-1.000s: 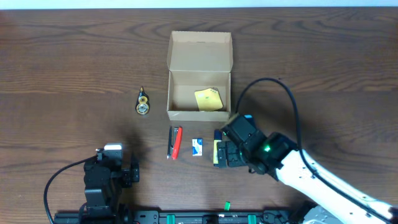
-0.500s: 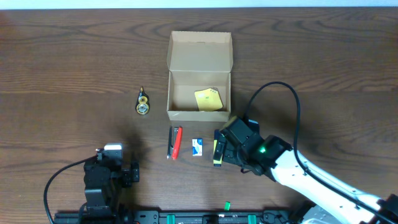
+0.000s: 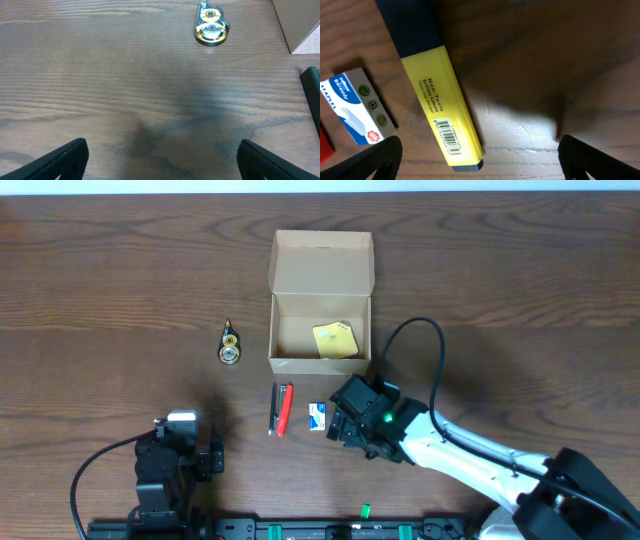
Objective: Pack container
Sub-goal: 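Lower the right gripper and grasp the yellow highlighter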
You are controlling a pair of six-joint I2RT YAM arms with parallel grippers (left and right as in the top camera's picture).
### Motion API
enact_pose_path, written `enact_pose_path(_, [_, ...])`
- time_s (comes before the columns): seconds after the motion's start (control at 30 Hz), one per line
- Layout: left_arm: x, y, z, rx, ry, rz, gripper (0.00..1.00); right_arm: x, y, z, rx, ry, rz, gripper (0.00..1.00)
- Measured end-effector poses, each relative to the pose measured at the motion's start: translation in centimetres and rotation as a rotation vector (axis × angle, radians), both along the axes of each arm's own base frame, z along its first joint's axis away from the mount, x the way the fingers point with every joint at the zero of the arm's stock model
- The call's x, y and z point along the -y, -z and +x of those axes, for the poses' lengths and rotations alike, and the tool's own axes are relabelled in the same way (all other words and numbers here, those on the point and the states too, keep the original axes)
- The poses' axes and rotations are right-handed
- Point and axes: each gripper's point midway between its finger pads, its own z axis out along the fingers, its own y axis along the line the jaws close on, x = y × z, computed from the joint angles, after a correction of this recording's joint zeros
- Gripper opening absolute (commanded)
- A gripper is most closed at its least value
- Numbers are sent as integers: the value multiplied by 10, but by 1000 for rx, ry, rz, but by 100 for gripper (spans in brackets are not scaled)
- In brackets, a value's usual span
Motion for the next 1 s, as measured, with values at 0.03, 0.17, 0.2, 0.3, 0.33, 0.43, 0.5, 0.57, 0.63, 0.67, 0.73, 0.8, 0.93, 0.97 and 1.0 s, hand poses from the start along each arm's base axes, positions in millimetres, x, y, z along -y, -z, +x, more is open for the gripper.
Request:
enact_pose_path(0.03, [0, 0, 0, 0, 0, 0, 96, 0, 0, 0, 0, 9, 1, 99])
enact_pose_path(0.17, [0, 0, 0, 0, 0, 0, 96, -2, 0, 3, 10, 47, 11, 95])
enact_pose_path(0.2, [0, 0, 0, 0, 0, 0, 96, -3, -1, 5, 19, 55, 15, 95])
enact_pose_path(0.3, [0, 0, 0, 0, 0, 0, 96, -6, -1, 10, 37, 72, 25, 95])
enact_pose_path(0.33, [0, 0, 0, 0, 1, 0, 96, -7, 0, 11, 37, 74, 25, 95])
enact_pose_path(0.43, [0, 0, 0, 0, 0, 0, 96, -10, 3, 15, 46, 82, 28, 95])
enact_pose_path(0.5, [0, 0, 0, 0, 0, 0, 96, -13, 3, 18, 52, 85, 30, 94])
enact_pose_path(0.57, [0, 0, 0, 0, 0, 0, 96, -14, 3, 20, 55, 88, 30, 92])
enact_pose_path(0.63, [0, 0, 0, 0, 0, 0, 96, -15, 4, 22, 56, 94, 27, 84])
enact_pose_path(0.67, [0, 0, 0, 0, 0, 0, 96, -15, 4, 22, 56, 94, 26, 82])
enact_pose_path(0.73, [0, 0, 0, 0, 0, 0, 96, -16, 5, 23, 56, 104, 25, 72])
enact_pose_path(0.8, [0, 0, 0, 0, 0, 0, 96, -16, 6, 23, 53, 108, 25, 68])
enact_pose_path(0.93, [0, 0, 0, 0, 0, 0, 96, -14, 7, 22, 46, 109, 16, 67])
enact_pose_path(0.97, [0, 0, 0, 0, 0, 0, 96, -13, 7, 21, 42, 109, 11, 67])
enact_pose_path(1.0, [0, 0, 0, 0, 0, 0, 96, -12, 7, 20, 37, 110, 6, 68])
